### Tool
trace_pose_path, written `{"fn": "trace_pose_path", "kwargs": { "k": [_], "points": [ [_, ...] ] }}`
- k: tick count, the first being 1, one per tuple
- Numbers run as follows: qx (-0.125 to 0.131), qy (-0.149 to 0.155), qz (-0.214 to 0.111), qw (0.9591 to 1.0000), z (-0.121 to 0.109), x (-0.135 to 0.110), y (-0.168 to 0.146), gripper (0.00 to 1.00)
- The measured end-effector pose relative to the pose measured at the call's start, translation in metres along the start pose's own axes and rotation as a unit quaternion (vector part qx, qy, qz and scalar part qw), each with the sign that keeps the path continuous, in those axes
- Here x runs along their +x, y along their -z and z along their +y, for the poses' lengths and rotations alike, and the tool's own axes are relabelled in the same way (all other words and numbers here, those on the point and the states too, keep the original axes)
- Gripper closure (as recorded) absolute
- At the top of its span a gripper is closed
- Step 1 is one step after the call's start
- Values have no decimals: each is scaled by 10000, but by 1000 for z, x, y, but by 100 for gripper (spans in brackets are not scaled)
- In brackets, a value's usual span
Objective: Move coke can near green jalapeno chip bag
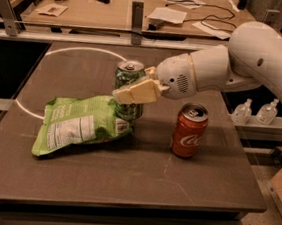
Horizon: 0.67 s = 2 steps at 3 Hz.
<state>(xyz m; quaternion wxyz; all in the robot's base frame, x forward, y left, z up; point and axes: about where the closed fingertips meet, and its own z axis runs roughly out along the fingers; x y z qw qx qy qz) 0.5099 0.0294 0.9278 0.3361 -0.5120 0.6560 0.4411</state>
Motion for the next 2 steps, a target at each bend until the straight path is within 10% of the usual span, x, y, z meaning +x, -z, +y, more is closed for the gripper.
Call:
{"fn": "trace_pose_path", "kwargs": {
  "k": [2],
  "points": [
    [-17, 120, -537, 9985, 22, 10, -7, 100]
  ]
}}
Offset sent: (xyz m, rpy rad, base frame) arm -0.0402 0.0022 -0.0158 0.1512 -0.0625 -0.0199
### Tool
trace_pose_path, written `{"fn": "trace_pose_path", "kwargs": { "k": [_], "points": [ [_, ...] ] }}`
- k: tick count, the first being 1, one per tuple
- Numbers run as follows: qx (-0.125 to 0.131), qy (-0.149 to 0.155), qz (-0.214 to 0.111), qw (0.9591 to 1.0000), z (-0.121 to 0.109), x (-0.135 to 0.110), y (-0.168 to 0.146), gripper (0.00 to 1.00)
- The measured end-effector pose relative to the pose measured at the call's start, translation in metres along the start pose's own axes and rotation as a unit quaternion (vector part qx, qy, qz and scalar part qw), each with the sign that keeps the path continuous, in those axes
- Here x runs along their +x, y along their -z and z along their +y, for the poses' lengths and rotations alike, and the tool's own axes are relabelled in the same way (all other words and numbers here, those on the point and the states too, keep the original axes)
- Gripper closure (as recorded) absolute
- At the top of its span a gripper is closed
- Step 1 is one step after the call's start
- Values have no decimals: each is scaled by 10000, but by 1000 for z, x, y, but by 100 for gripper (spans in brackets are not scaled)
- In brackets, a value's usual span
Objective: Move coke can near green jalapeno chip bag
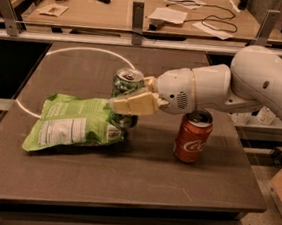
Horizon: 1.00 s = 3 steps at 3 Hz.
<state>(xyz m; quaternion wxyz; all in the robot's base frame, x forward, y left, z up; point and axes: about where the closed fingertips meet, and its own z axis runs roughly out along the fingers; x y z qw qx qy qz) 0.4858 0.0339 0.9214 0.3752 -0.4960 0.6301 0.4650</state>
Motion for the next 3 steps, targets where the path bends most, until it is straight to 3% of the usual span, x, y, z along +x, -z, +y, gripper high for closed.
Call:
{"fn": "trace_pose_path", "kwargs": {
  "k": [1, 3],
  "points": [
    [-15, 69, -9, 10000, 4, 1, -1, 100],
    [-107, 577, 305, 9978, 17, 18, -8, 100]
  ]
}}
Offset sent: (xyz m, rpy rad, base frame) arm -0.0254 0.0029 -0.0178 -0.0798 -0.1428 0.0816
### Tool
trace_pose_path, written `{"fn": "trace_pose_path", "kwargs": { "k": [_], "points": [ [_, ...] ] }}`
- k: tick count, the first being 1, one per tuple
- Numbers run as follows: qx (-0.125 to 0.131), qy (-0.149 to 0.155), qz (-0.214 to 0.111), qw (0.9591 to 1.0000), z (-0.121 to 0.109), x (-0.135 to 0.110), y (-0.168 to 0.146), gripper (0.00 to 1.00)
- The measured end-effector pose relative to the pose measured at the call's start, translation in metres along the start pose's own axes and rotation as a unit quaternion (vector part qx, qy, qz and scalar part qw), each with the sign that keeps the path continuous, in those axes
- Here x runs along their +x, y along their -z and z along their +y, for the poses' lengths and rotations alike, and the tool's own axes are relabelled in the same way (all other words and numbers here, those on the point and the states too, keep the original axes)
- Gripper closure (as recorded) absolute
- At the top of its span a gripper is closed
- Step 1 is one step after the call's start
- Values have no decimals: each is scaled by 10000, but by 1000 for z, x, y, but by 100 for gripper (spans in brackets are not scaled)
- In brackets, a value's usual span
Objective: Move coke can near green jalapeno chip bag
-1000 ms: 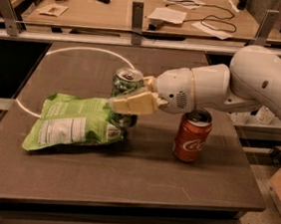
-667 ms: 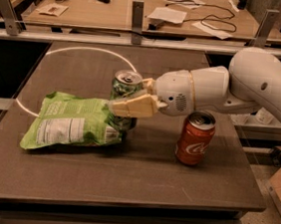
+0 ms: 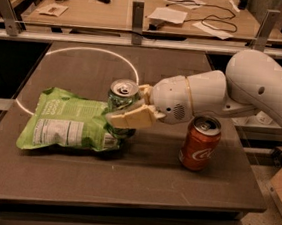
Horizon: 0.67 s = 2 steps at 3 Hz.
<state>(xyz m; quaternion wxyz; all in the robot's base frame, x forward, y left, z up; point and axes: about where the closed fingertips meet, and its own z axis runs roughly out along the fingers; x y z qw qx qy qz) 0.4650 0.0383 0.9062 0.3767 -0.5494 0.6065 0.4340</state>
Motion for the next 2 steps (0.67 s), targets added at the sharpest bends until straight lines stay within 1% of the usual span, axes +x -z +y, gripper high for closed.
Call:
{"fn": "trace_pose_path", "kwargs": {
  "k": [1, 2],
  "points": [
    [-80, 133, 85, 9998, 1, 8, -3, 100],
    [-80, 133, 86, 9998, 1, 8, -3, 100]
  ]
}}
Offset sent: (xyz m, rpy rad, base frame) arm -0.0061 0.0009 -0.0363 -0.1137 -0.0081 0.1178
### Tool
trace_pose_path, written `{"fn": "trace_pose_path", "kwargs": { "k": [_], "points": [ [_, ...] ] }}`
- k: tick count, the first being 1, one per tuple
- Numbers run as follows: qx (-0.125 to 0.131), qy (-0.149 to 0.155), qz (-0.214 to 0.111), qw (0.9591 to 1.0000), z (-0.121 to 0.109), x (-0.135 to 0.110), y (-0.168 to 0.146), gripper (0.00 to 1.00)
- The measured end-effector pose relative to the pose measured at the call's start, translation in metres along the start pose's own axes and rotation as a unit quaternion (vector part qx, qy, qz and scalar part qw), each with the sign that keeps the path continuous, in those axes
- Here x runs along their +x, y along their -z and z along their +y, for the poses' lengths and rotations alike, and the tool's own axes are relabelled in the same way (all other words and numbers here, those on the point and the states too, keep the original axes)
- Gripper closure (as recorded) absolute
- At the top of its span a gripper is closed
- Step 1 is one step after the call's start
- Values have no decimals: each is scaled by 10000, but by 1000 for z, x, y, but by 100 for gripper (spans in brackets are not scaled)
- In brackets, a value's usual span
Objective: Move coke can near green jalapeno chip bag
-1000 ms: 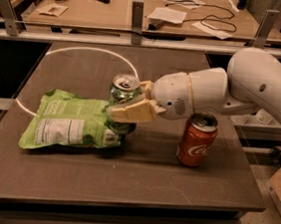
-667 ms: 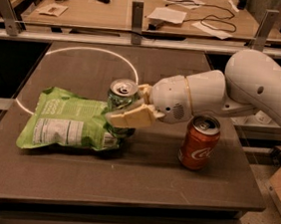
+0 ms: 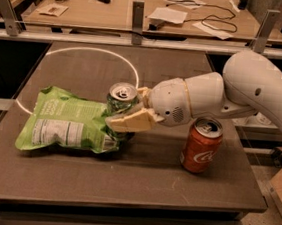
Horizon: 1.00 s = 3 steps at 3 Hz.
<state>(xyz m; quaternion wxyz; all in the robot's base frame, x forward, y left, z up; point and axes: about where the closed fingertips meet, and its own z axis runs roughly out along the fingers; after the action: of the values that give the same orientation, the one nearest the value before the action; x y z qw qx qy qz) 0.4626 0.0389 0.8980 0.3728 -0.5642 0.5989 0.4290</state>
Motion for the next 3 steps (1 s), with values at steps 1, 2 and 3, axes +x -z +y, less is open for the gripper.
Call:
{"fn": "trace_pose_path", "kwargs": {
  "k": [1, 2, 3],
  "points": [
    [-24, 10, 95, 10000, 0, 2, -1, 82],
    [-17, 21, 239, 9997, -1, 3, -4, 59],
    [-18, 23, 240, 9997, -1, 3, -4, 36]
  ]
}}
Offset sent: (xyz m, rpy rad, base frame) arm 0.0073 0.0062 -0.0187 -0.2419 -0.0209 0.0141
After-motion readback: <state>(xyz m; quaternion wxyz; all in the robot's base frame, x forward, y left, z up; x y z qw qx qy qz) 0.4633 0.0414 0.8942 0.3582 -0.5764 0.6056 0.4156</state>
